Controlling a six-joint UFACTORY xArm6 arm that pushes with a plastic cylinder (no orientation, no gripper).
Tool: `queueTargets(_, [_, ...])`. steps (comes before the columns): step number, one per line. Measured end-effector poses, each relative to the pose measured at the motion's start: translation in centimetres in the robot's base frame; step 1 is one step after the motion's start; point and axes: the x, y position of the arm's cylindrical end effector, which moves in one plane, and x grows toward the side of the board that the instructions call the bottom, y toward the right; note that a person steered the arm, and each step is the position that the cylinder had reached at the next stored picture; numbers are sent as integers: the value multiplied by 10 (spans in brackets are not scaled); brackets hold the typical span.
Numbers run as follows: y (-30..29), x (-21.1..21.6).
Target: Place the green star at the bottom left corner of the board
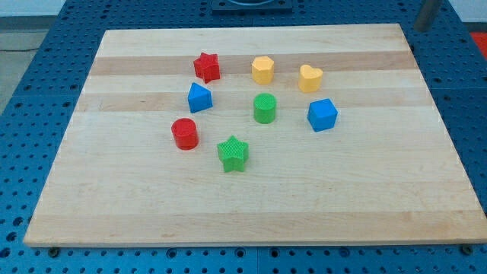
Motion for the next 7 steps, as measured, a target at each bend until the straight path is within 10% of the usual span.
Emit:
queueTargets(5, [-150,248])
queueTargets(7, [-257,261])
